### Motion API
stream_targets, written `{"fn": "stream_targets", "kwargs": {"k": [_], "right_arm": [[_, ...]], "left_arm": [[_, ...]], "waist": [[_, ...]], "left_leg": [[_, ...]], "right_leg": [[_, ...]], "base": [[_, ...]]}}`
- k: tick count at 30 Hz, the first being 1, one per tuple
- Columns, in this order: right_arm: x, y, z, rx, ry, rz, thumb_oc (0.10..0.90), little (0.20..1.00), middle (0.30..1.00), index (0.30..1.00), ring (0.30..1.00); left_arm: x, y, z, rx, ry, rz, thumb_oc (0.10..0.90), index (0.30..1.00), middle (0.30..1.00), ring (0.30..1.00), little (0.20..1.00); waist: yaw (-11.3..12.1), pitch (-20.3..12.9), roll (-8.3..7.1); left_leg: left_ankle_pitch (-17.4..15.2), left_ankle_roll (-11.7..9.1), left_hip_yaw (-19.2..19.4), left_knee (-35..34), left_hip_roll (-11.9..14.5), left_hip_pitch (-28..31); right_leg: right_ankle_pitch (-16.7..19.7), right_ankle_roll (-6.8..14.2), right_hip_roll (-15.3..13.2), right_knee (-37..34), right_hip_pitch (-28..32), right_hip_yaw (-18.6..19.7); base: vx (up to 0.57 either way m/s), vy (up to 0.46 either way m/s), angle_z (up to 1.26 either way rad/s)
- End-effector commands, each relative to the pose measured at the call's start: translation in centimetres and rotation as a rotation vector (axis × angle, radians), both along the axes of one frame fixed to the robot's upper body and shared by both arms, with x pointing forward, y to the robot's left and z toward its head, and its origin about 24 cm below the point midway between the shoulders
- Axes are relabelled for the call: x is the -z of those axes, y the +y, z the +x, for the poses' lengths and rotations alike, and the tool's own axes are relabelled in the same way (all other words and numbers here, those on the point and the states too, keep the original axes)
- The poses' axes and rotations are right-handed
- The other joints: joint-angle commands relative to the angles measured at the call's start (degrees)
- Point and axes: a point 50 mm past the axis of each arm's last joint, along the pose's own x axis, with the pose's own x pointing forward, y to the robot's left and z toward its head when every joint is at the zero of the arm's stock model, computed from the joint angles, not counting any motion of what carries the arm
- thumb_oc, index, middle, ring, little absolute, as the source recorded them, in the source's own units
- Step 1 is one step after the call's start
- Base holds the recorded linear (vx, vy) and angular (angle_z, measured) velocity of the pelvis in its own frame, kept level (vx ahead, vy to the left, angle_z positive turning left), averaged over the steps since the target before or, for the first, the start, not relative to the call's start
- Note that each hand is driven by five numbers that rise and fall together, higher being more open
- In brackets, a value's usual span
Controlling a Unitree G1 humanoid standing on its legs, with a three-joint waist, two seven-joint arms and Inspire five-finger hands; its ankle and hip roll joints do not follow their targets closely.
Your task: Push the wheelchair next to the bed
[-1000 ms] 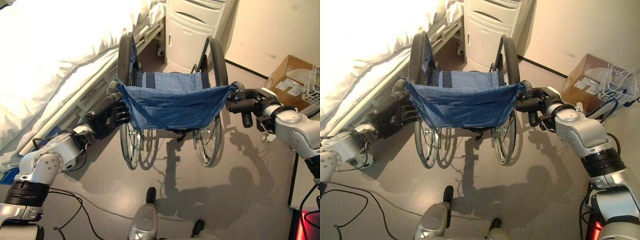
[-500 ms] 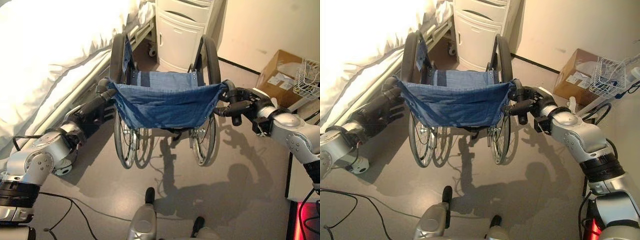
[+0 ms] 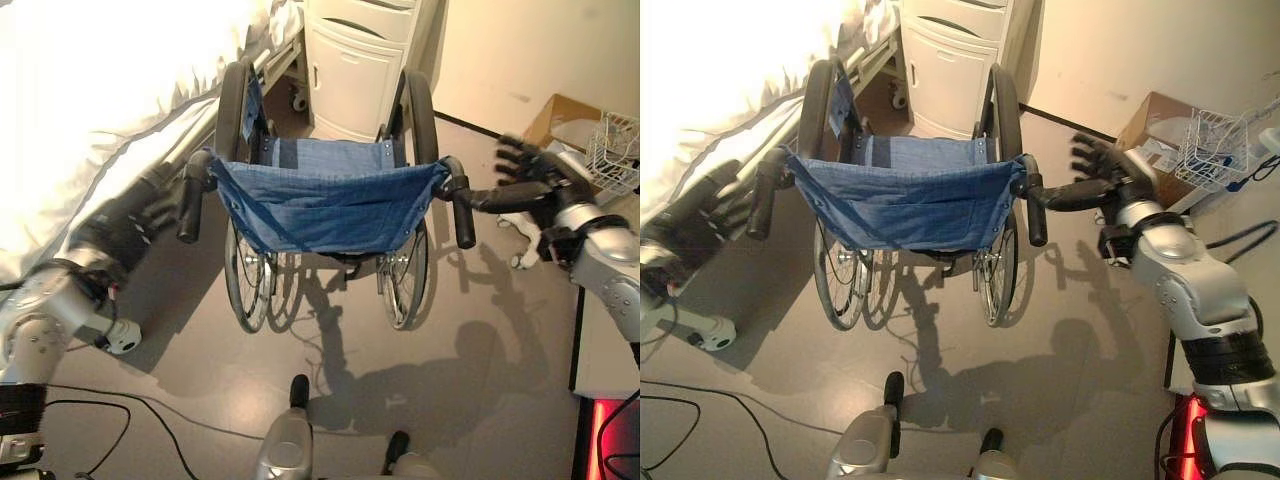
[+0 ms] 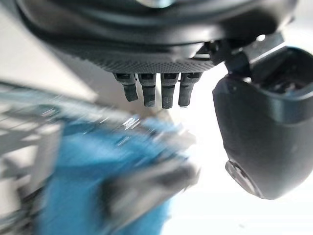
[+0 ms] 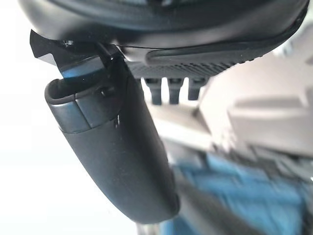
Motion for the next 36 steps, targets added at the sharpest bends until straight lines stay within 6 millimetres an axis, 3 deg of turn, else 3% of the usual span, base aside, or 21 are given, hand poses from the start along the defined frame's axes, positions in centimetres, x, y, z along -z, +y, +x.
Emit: {"fn": "stream_targets", "kwargs": {"k": [1, 7, 14, 16, 17, 20, 22, 23, 24, 26, 28, 31, 32, 33, 34, 35, 36], "right_arm": [[-5.2, -3.2, -2.0, 0.178, -0.235, -0.117, 0.8, 0.9, 0.9, 0.9, 0.9], [-3.6, -4.5, -3.1, 0.227, -0.206, -0.073, 0.8, 0.9, 0.9, 0.9, 0.9], [1.6, -6.5, -4.5, 0.367, -0.114, 0.034, 0.8, 0.9, 0.9, 0.9, 0.9], [5.1, -7.8, -5.8, 0.473, -0.043, 0.124, 0.8, 0.9, 0.9, 0.9, 0.9], [5.6, -8.0, -6.1, 0.488, -0.032, 0.132, 0.8, 0.9, 0.9, 0.9, 0.9], [13.1, -10.2, -10.1, 0.674, 0.187, 0.237, 0.8, 0.9, 0.9, 0.9, 0.9], [15.6, -10.6, -11.7, 0.716, 0.266, 0.278, 0.8, 0.9, 0.9, 0.9, 0.9], [19.0, -10.3, -13.5, 0.756, 0.366, 0.308, 0.8, 0.9, 0.9, 0.9, 0.9], [19.4, -10.2, -13.7, 0.759, 0.377, 0.312, 0.8, 0.9, 0.9, 0.9, 0.9], [24.7, -8.1, -15.7, 0.788, 0.524, 0.409, 0.8, 0.9, 0.9, 0.9, 0.9], [27.7, -6.6, -16.7, 0.825, 0.64, 0.39, 0.8, 0.9, 0.9, 0.9, 0.9], [30.4, -4.8, -17.9, 0.804, 0.819, 0.3, 0.8, 0.9, 0.9, 0.9, 0.9], [32.5, -3.3, -18.9, 0.769, 0.914, 0.312, 0.8, 0.9, 0.9, 0.9, 0.9], [32.9, -2.9, -19.1, 0.757, 0.932, 0.32, 0.8, 0.9, 0.9, 0.9, 0.9], [33.9, -1.9, -19.5, 0.737, 0.98, 0.336, 0.8, 0.9, 0.9, 0.9, 0.9], [35.2, -0.3, -19.9, 0.611, 1.046, 0.31, 0.8, 0.9, 0.9, 0.9, 0.9], [35.4, 0.0, -19.9, 0.571, 1.066, 0.294, 0.8, 0.9, 0.9, 0.9, 0.9]], "left_arm": [[-4.8, 2.5, -1.7, -0.11, -0.188, 0.127, 0.8, 0.9, 0.9, 0.9, 0.9], [-4.6, 3.3, -3.0, -0.166, -0.192, 0.144, 0.8, 0.9, 0.9, 0.9, 0.9], [-2.1, 4.8, -5.0, -0.257, -0.171, 0.106, 0.8, 0.9, 0.9, 0.9, 0.9], [1.4, 4.7, -5.9, -0.264, -0.105, 0.035, 0.8, 0.9, 0.9, 0.9, 0.9], [2.0, 4.6, -6.0, -0.264, -0.092, 0.026, 0.8, 0.9, 0.9, 0.9, 0.9], [8.3, 4.0, -8.1, -0.299, 0.068, -0.065, 0.8, 0.9, 0.9, 0.9, 0.9], [9.9, 4.3, -9.1, -0.327, 0.133, -0.059, 0.8, 0.9, 0.9, 0.9, 0.9], [12.5, 4.4, -10.1, -0.331, 0.219, -0.129, 0.8, 0.9, 0.9, 0.9, 0.9], [12.9, 4.4, -10.2, -0.327, 0.23, -0.137, 0.8, 0.9, 0.9, 0.9, 0.9], [18.0, 3.5, -11.5, -0.329, 0.398, -0.183, 0.8, 0.9, 0.9, 0.9, 0.9], [21.2, 3.1, -12.6, -0.359, 0.552, -0.066, 0.8, 0.9, 0.9, 0.9, 0.9], [24.4, 1.5, -13.2, -0.34, 0.695, -0.007, 0.8, 0.9, 0.9, 0.9, 0.9], [26.7, -0.4, -13.3, -0.304, 0.753, 0.004, 0.8, 0.9, 0.9, 0.9, 0.9], [27.2, -0.9, -13.3, -0.301, 0.761, -0.002, 0.8, 0.9, 0.9, 0.9, 0.9], [28.7, -2.6, -13.4, -0.299, 0.78, -0.056, 0.8, 0.9, 0.9, 0.9, 0.9], [30.7, -5.1, -13.4, -0.277, 0.815, -0.125, 0.8, 0.9, 0.9, 0.9, 0.9], [31.0, -5.6, -13.5, -0.26, 0.831, -0.13, 0.8, 0.9, 0.9, 0.9, 0.9]], "waist": [[-1.0, -11.2, 2.13], [-1.3, -11.2, 2.36], [-1.2, -10.8, 2.73], [-1.4, -10.7, 2.7], [-1.4, -10.7, 2.7], [-2.2, -10.7, 2.82], [-2.4, -10.9, 2.91], [-2.8, -11.1, 2.96], [-2.8, -11.1, 2.95], [-3.2, -11.1, 3.01], [-3.4, -11.1, 3.12], [-3.5, -11.1, 3.39], [-3.6, -11.2, 3.66], [-3.7, -11.2, 3.73], [-3.8, -11.4, 3.87], [-4.0, -11.7, 3.89], [-4.1, -11.8, 3.86]], "left_leg": [[-3.9, -1.1, -0.7, -4.5, -0.9, 6.3], [-3.7, -1.1, -0.5, -5.1, -0.7, 6.6], [-3.5, -1.3, -0.5, -5.7, -0.4, 6.6], [-3.5, -1.4, -0.7, -5.8, -0.3, 6.4], [-3.5, -1.4, -0.7, -5.8, -0.3, 6.4], [-3.5, -1.3, -0.9, -6.0, -0.4, 6.6], [-3.6, -1.2, -0.8, -6.1, -0.5, 6.7], [-3.5, -1.2, -0.8, -6.2, -0.6, 6.9], [-3.6, -1.2, -0.8, -6.2, -0.6, 7.0], [-3.8, -1.1, -0.7, -6.3, -0.9, 7.5], [-4.0, -1.1, -0.6, -6.3, -0.9, 7.9], [-4.1, -1.0, -0.7, -6.2, -1.0, 8.2], [-4.3, -0.9, -0.8, -6.2, -1.1, 8.5], [-4.3, -0.9, -0.7, -6.2, -1.1, 8.5], [-4.3, -0.8, -0.8, -6.3, -1.1, 8.7], [-4.6, -0.8, -0.7, -6.3, -1.0, 8.9], [-4.7, -0.7, -0.7, -6.3, -1.0, 9.0]], "right_leg": [[3.4, -3.8, 5.3, 0.7, -5.2, 1.7], [3.4, -3.8, 5.3, 0.7, -5.7, 1.8], [3.2, -3.9, 5.4, 0.5, -5.8, 1.4], [3.1, -3.9, 5.4, 0.6, -6.0, 1.3], [3.1, -3.9, 5.4, 0.7, -6.1, 1.2], [3.0, -3.5, 5.3, 0.9, -6.3, 1.3], [3.0, -3.5, 5.3, 0.9, -6.3, 1.4], [3.0, -3.5, 5.3, 0.9, -6.2, 1.5], [3.0, -3.5, 5.3, 0.9, -6.1, 1.5], [3.1, -3.5, 5.3, 0.9, -5.9, 1.7], [3.2, -3.4, 5.2, 0.9, -5.8, 1.6], [3.4, -3.5, 5.1, 0.8, -5.6, 1.6], [3.4, -3.6, 5.2, 0.9, -5.5, 1.8], [3.3, -3.7, 5.2, 1.0, -5.5, 1.9], [3.3, -3.8, 5.3, 0.9, -5.5, 2.2], [3.4, -4.0, 5.5, 0.9, -5.4, 2.4], [3.4, -4.0, 5.6, 0.9, -5.3, 2.5]], "base": [[0.0, 0.0, 0.0], [0.0, 0.0, 0.0], [-0.01, -0.001, 0.0], [-0.05, -0.004, 0.03], [-0.05, 0.003, 0.03], [-0.05, 0.014, 0.08], [-0.03, 0.012, 0.09], [-0.02, 0.002, 0.06], [-0.03, -0.011, 0.08], [-0.04, -0.028, 0.06], [-0.04, -0.028, 0.01], [-0.05, -0.017, 0.01], [-0.03, 0.001, 0.0], [-0.04, 0.005, -0.03], [-0.03, 0.008, -0.01], [0.0, 0.0, 0.0], [-0.03, 0.002, -0.02]]}}
